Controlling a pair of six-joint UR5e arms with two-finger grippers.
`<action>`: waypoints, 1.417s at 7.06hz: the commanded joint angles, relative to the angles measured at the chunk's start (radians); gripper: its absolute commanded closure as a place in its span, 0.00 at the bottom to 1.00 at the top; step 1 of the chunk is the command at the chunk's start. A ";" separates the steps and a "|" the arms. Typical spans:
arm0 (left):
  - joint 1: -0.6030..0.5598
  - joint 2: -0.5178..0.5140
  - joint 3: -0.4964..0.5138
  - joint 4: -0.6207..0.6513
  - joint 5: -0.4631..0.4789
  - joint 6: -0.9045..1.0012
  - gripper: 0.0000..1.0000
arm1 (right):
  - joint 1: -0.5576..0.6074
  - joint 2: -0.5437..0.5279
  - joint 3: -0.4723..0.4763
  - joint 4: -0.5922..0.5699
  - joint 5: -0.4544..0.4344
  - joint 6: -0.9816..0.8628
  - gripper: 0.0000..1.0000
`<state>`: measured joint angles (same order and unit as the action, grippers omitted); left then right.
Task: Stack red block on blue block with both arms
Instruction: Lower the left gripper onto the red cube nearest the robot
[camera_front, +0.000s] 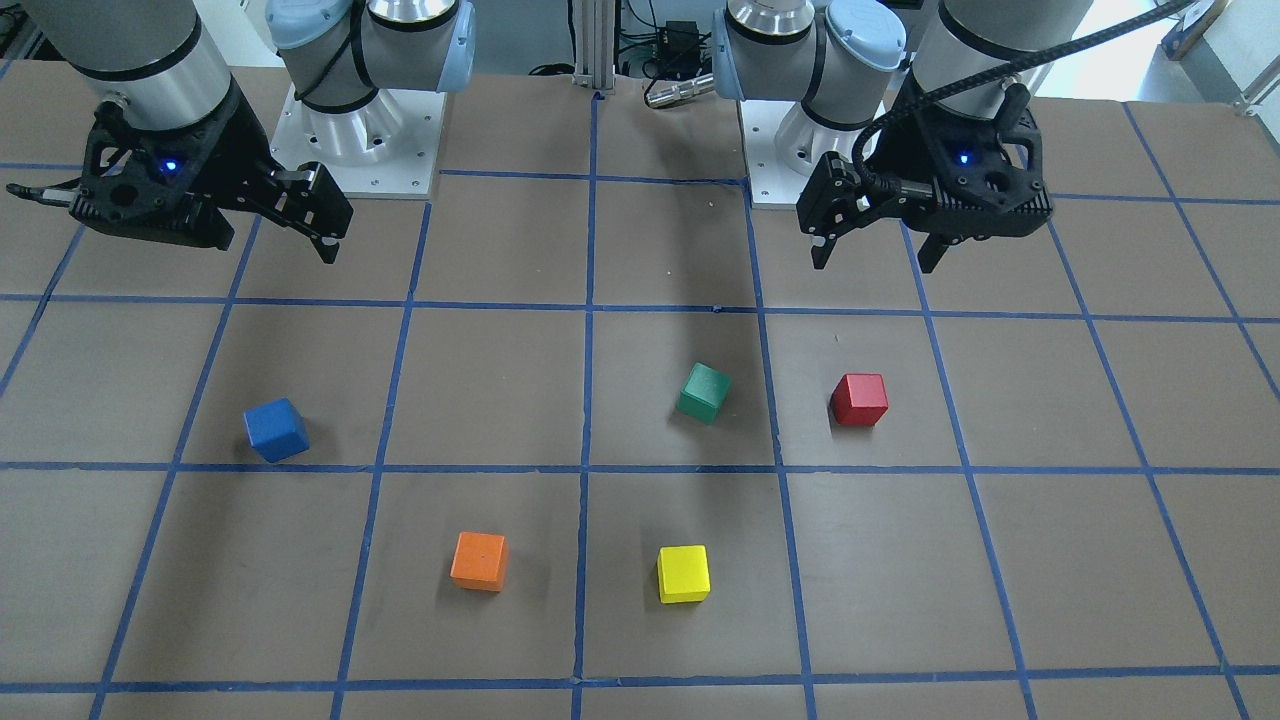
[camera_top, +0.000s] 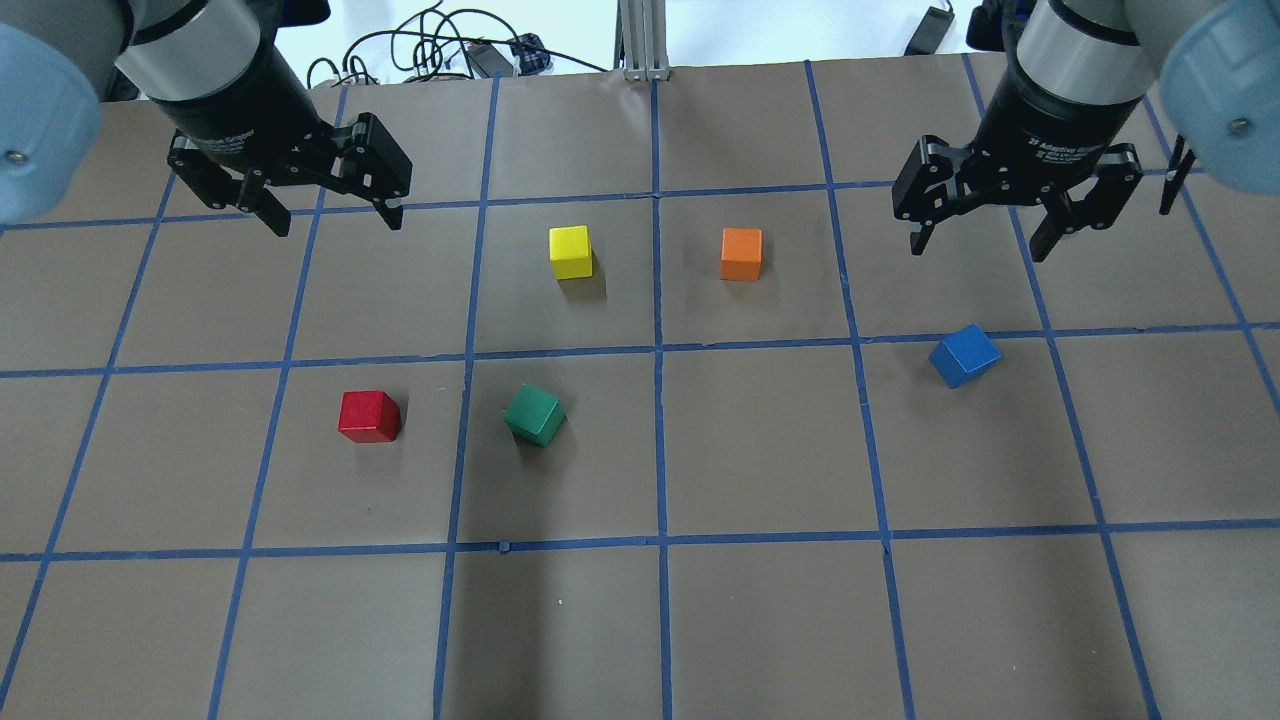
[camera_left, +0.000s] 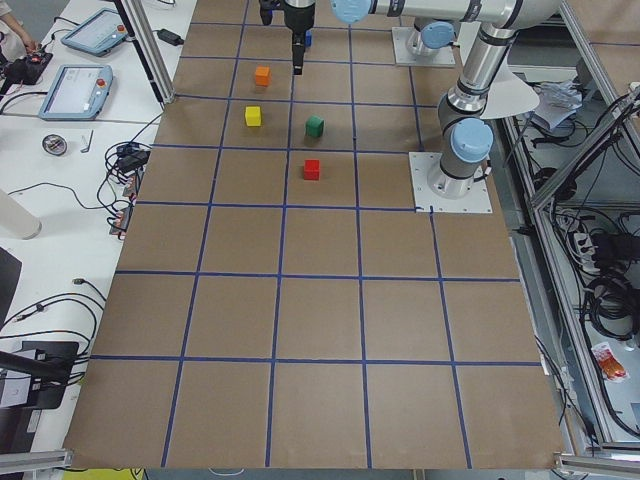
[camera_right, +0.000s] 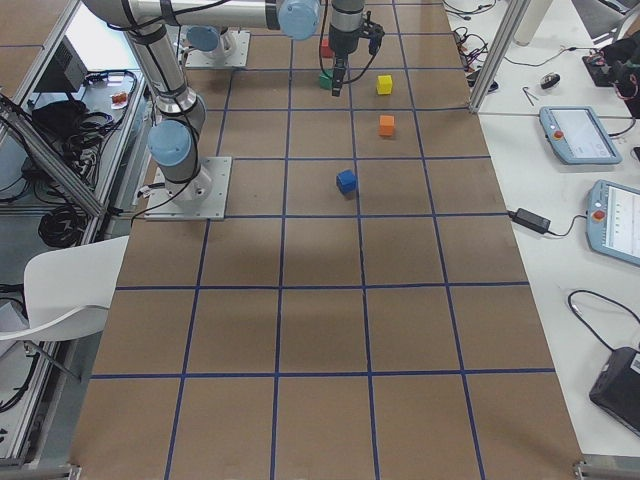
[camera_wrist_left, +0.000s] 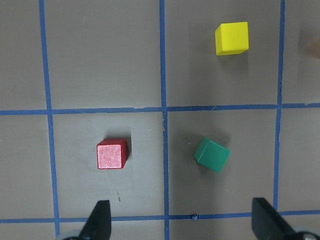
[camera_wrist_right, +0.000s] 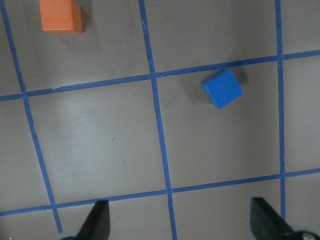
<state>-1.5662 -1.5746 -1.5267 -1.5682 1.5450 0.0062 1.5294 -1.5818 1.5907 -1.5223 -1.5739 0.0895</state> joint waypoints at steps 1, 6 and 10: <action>-0.003 0.017 -0.015 -0.004 0.001 0.000 0.00 | 0.000 -0.001 0.002 0.001 0.003 0.000 0.00; 0.072 -0.036 -0.257 0.203 0.086 0.123 0.00 | 0.002 0.000 0.002 0.007 0.003 0.000 0.00; 0.187 -0.148 -0.392 0.397 0.076 0.306 0.00 | 0.002 0.000 0.002 0.008 0.003 0.000 0.00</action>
<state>-1.3901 -1.6855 -1.8823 -1.2427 1.6204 0.2739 1.5307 -1.5815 1.5923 -1.5142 -1.5708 0.0890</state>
